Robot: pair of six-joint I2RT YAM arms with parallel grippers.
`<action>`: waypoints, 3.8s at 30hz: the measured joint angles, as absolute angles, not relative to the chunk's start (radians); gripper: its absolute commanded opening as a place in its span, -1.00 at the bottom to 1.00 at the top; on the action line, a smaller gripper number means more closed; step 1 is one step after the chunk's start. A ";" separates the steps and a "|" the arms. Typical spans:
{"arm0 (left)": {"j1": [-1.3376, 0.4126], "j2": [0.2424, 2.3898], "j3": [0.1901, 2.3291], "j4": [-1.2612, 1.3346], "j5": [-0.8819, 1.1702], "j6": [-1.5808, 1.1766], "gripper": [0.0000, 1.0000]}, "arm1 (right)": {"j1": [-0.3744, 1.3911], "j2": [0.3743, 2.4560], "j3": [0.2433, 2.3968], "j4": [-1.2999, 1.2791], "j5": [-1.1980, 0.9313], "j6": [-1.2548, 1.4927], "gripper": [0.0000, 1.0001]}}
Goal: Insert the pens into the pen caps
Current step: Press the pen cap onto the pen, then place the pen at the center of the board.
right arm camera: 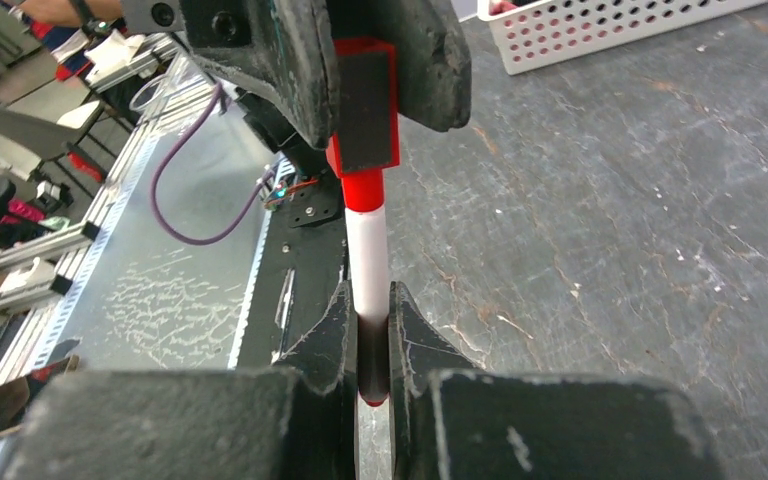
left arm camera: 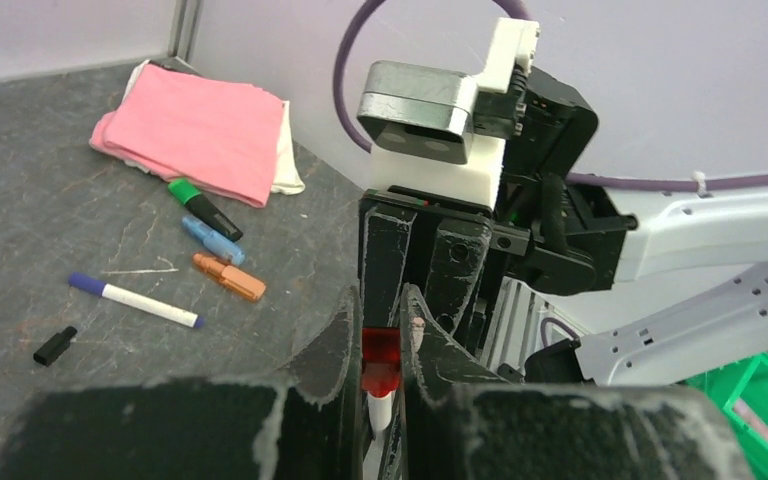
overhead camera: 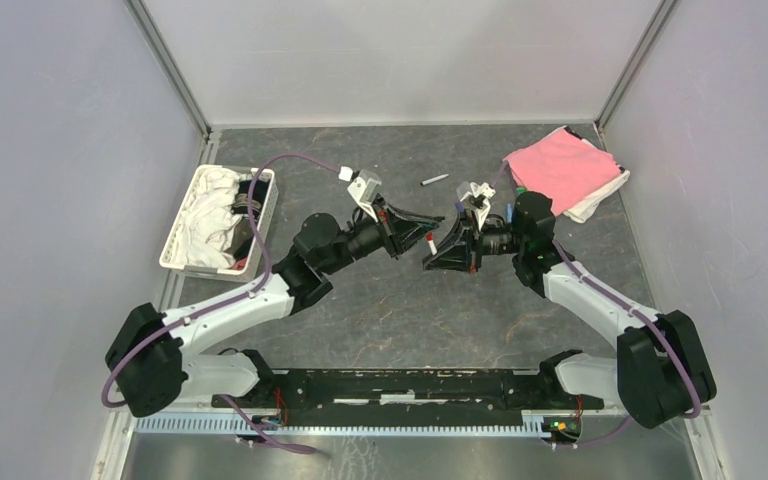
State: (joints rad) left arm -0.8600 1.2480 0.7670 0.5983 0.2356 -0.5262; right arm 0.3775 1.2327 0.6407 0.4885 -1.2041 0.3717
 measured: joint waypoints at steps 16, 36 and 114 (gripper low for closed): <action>-0.895 1.241 0.751 0.558 0.243 -0.421 -0.95 | 0.364 1.222 0.657 0.367 -1.260 0.245 -1.00; -0.994 1.201 0.626 0.734 -0.068 -0.515 -0.95 | 0.382 1.230 0.698 0.314 -1.241 0.293 -1.00; -1.079 1.120 0.507 0.418 -0.387 -0.450 0.99 | 0.044 1.617 0.867 -0.098 -0.422 -0.227 -0.43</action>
